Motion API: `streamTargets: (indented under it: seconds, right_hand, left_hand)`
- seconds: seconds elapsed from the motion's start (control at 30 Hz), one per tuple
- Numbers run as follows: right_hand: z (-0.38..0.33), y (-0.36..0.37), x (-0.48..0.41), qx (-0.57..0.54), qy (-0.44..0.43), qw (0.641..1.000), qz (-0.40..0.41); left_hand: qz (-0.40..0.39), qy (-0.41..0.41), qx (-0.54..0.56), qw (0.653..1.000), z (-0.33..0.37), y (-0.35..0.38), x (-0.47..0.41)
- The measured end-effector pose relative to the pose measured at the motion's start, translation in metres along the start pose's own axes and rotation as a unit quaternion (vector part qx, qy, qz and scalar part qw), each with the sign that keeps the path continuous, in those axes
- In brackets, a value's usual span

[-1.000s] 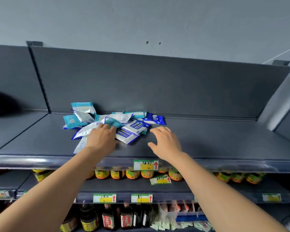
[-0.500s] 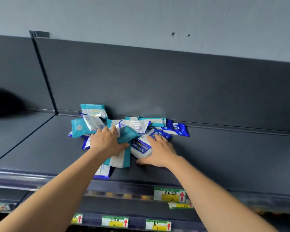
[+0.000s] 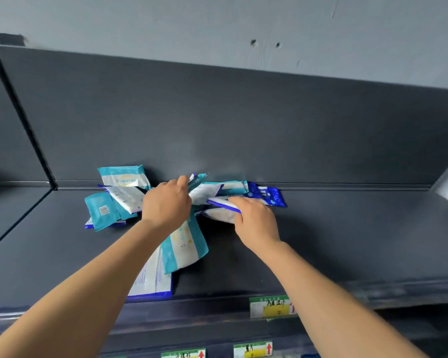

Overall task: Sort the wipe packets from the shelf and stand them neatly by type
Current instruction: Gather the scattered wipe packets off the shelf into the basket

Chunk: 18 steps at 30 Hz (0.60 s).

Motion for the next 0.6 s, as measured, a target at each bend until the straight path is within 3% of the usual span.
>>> streamTargets:
  seconds: [0.17, 0.33, 0.6]
  right_hand:
    - [0.013, -0.029, 0.011, -0.107, 0.068, 0.989, 0.070]
    - [0.029, -0.056, 0.029, -0.219, 0.139, 0.953, 0.156]
    - [0.056, -0.096, 0.078, -0.253, 0.168, 0.935, 0.182]
  left_hand:
    - [0.076, 0.018, 0.077, 0.994, 0.025, -0.020, -0.006]
    - [0.125, 0.016, 0.171, 0.977, 0.056, -0.039, 0.002]
    - [0.141, 0.007, 0.254, 0.957, 0.109, -0.070, 0.035]
Point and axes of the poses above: each hand's wrist, its own x-axis away from the middle knuckle, its own y-axis out of the palm, z = x × y, the point moved 3 cm from there along -x, towards the middle knuckle, and after that the axes turned 14 degrees about y, right-handed, at the moved point
